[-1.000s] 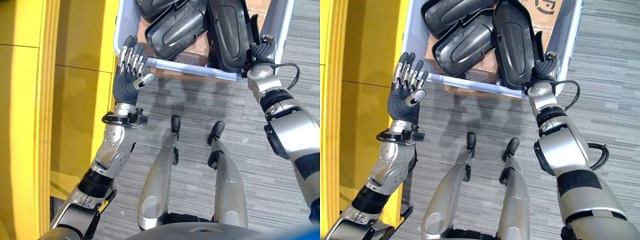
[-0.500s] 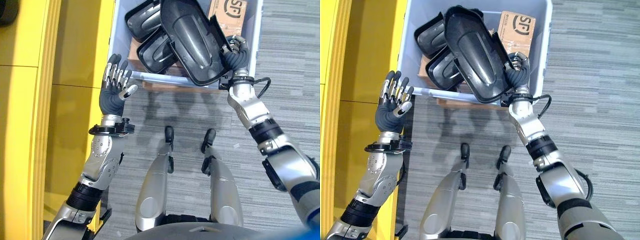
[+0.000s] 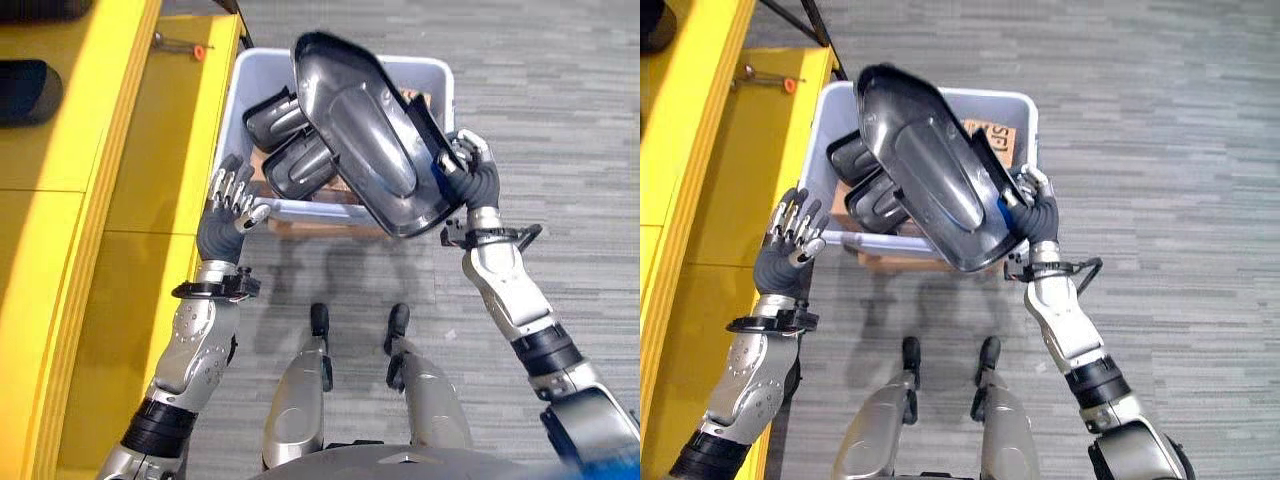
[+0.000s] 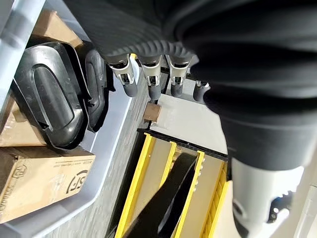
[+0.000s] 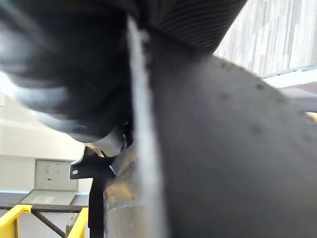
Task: Move parts from the plastic box to the shelf.
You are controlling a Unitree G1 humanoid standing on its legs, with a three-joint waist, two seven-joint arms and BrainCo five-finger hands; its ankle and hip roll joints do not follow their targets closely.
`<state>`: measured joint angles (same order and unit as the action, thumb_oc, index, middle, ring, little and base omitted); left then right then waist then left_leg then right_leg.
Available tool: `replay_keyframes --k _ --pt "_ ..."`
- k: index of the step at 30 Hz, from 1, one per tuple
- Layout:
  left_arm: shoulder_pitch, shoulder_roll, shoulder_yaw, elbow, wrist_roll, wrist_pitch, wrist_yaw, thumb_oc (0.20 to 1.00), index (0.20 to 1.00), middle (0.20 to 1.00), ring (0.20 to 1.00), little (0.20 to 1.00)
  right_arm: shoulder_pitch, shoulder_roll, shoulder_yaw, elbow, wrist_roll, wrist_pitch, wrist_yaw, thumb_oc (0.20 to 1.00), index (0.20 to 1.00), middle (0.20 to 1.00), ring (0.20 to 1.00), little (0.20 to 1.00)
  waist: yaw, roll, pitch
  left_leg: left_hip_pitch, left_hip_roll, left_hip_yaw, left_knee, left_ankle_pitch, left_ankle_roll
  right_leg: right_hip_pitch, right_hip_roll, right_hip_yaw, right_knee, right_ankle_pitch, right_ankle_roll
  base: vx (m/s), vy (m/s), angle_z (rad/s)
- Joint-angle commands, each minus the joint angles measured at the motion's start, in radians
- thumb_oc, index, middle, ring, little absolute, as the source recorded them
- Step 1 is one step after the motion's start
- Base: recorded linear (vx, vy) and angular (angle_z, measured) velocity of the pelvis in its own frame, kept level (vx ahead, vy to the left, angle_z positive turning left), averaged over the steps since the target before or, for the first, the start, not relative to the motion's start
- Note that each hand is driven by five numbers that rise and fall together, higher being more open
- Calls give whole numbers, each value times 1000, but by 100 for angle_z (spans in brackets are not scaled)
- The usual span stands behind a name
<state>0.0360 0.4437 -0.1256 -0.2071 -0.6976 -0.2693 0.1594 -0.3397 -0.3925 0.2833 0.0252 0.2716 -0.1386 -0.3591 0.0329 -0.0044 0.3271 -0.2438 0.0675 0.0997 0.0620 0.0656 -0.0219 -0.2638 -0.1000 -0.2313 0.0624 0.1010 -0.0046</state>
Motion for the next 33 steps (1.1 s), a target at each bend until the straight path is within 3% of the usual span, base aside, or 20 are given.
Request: replay_keyframes --k 1,8,11,12,13,14,15,16,17,18,19,20,22,24,32,33 --pt "18 29 24 14 57 -28 -23 1000 1000 1000 1000 1000 -47 41 -17 -52 29 -103 47 200 200 200 200 200 -1 -18 -81 20 73 -37 -12 14 -38 72 -79 56 38 -95 127 82 -58 -4" --pt "178 -31 106 71 71 20 -52 1000 1000 1000 1000 1000 31 39 3 -62 129 -72 151 200 200 200 200 200 14 -11 -183 188 147 -47 -58 38 -61 204 -11 28 119 -210 91 72 -146 2" --pt "233 -74 120 77 41 33 -59 1000 1000 1000 1000 1000 16 44 10 -43 164 -77 150 200 200 200 200 200 55 -3 -188 189 181 -92 -94 114 -90 242 33 -26 115 -247 55 -89 -266 33" --pt "230 -80 110 68 41 34 -56 1000 1000 1000 1000 1000 -2 38 13 -32 172 -84 142 200 200 200 200 200 72 6 -173 144 170 -134 -98 155 -103 240 31 -87 114 -259 38 -215 -191 68" --pt "222 -84 105 65 45 34 -56 1000 1000 1000 1000 1000 2 30 4 -37 176 -90 140 200 200 200 200 200 76 7 -158 118 159 -125 -79 157 -98 243 21 -110 117 -263 34 -252 -129 92" --pt "206 -85 99 74 48 36 -52 1000 1000 1000 1000 1000 9 18 -11 -44 172 -91 134 200 200 200 200 200 68 4 -145 83 158 -76 -43 156 -86 238 6 -149 121 -262 29 -149 -39 84" --pt "205 -85 98 74 49 36 -52 1000 1000 1000 1000 1000 8 18 -12 -44 172 -91 134 200 200 200 200 200 65 5 -147 75 157 -81 -39 157 -85 235 6 -152 120 -260 29 -117 -45 151" --pt "185 -88 91 91 50 45 -52 1000 1000 1000 1000 1000 34 1 -28 -44 159 -86 121 200 200 200 200 200 38 -3 -145 81 194 93 6 120 -84 239 -27 -217 143 -291 25 -61 -9 201" --pt "174 -86 85 92 49 45 -54 1000 1000 1000 1000 1000 49 1 -34 -43 155 -83 116 200 200 200 200 200 32 -6 -144 82 216 128 35 100 -84 236 -44 -241 158 -292 29 -39 52 233" --pt "161 -82 78 90 46 45 -58 1000 1000 1000 1000 1000 95 4 -55 -48 153 -81 112 200 200 200 200 200 35 -6 -140 77 221 83 62 100 -93 254 -69 -260 165 -283 35 13 204 190" --pt "135 -77 65 88 38 48 -57 1000 1000 1000 1000 1000 136 4 -86 -63 151 -83 106 200 200 200 200 200 24 -2 -141 74 237 84 55 113 -101 276 -100 -295 183 -279 43 111 346 151" --pt "125 -84 48 96 32 58 -68 1000 1000 1000 1000 1000 184 12 -115 -73 158 -83 108 200 200 200 200 200 7 8 -159 97 243 133 23 90 -98 301 -124 -335 190 -286 53 129 350 118" --pt "110 -71 48 88 34 57 -65 1000 1000 1000 1000 1000 201 23 -110 -81 159 -82 114 200 200 200 200 200 14 7 -157 81 221 103 59 77 -97 315 -145 -344 187 -266 56 129 275 109" --pt "117 -58 62 77 39 53 -73 1000 1000 1000 1000 1000 219 27 -111 -81 135 -67 131 200 200 200 200 200 25 -5 -167 97 194 127 53 37 -86 344 -176 -357 132 -217 89 99 270 17" --pt "139 -52 106 73 63 50 -65 1000 1000 1000 1000 1000 209 49 -97 -54 133 -56 145 200 200 200 200 200 69 -64 -206 88 123 116 9 13 -57 367 -189 -381 38 -147 131 60 128 26" --pt "148 -59 113 78 71 49 -61 1000 1000 1000 1000 1000 193 54 -89 -42 130 -51 151 200 200 200 200 200 89 -83 -215 83 102 109 14 -6 -44 374 -197 -389 35 -137 142 74 100 27"
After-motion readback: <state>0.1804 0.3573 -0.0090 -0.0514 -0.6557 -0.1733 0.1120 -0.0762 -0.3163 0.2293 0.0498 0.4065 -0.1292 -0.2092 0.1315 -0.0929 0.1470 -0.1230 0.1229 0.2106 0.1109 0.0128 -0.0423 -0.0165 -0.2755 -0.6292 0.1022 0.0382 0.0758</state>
